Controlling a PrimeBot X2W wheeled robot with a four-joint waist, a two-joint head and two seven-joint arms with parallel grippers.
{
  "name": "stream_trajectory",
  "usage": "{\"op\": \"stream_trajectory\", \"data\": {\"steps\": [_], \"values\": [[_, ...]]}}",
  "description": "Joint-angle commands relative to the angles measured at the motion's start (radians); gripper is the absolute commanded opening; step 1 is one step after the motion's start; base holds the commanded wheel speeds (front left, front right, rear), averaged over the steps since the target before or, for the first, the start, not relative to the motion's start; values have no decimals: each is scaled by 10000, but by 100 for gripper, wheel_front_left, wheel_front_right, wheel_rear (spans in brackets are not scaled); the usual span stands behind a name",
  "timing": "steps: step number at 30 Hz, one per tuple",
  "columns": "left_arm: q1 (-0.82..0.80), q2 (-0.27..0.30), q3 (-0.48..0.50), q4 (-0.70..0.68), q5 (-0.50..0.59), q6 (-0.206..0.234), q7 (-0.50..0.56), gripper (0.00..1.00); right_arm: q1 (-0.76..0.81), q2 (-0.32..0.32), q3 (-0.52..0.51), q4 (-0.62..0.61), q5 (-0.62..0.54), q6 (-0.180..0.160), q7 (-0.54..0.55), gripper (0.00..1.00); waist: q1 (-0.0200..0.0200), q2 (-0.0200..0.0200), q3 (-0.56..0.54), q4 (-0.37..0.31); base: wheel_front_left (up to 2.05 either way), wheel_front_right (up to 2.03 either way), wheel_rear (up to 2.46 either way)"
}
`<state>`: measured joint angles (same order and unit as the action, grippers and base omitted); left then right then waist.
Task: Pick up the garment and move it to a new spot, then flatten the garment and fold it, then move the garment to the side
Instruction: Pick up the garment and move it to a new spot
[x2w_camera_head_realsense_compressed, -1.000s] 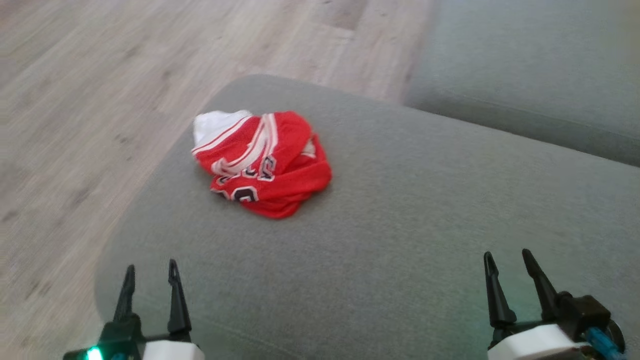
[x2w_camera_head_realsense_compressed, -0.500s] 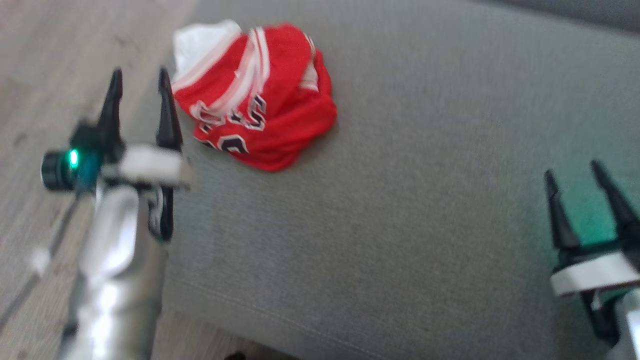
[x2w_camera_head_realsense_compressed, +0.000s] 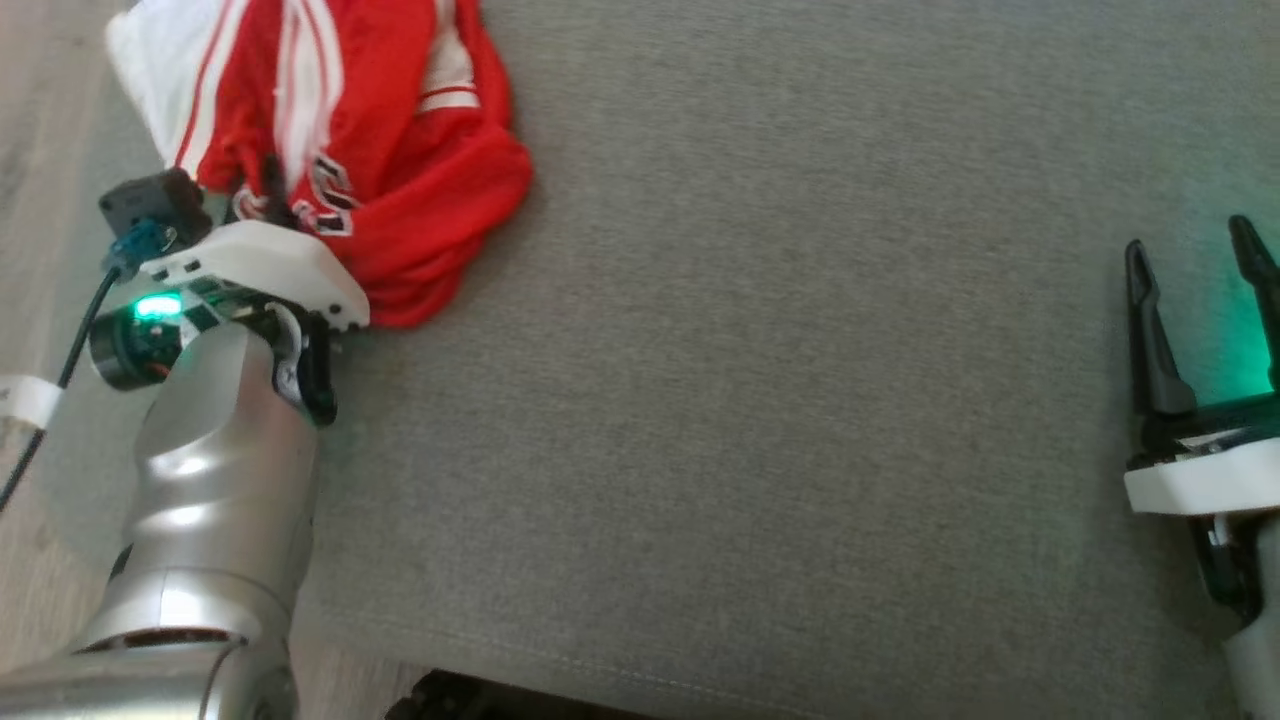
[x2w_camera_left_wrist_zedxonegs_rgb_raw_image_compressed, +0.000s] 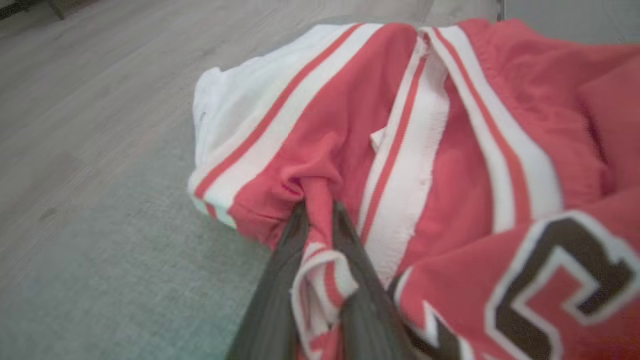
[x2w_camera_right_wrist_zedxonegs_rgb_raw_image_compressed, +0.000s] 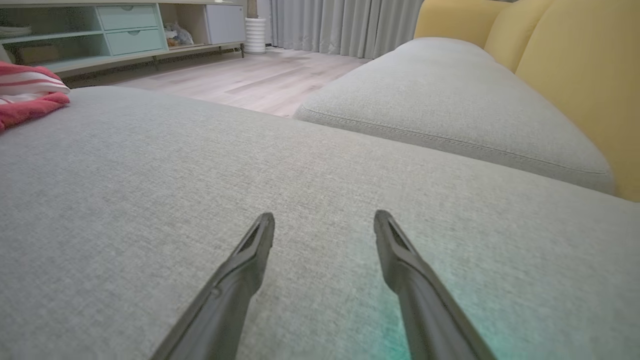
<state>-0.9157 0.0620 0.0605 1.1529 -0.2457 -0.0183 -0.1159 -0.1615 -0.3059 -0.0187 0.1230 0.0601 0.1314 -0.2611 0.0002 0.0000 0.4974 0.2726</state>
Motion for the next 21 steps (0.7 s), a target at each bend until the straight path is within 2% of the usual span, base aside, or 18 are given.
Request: {"op": "stream_trajectory", "data": {"steps": [1,6,11,16,21], "values": [[-100,519,69,-71,97,-40,-464,0,205,-30,162,27,-72,-7,-7,100,-2,0,-58,-148,0,0,0],[-593,868,-508,-519,734,-3,-1336,0,197,376,321,251,-51,-7,-7,100,-2,0,-933,-402,0,0,0],[-1235,1125,-1214,-2075,1480,-92,-1450,0,281,957,588,500,24,-7,-7,100,-2,0,-2298,-1003,0,0,0],[-1757,1169,-1977,-3633,1920,-630,-1455,0,525,1578,796,679,130,-7,-7,100,-2,0,-3688,-2094,0,0,0],[-2364,1026,-2682,-4449,1772,-1017,-978,0,828,1984,869,689,223,-7,-7,100,-2,0,-4539,-3401,0,0,0]]}}
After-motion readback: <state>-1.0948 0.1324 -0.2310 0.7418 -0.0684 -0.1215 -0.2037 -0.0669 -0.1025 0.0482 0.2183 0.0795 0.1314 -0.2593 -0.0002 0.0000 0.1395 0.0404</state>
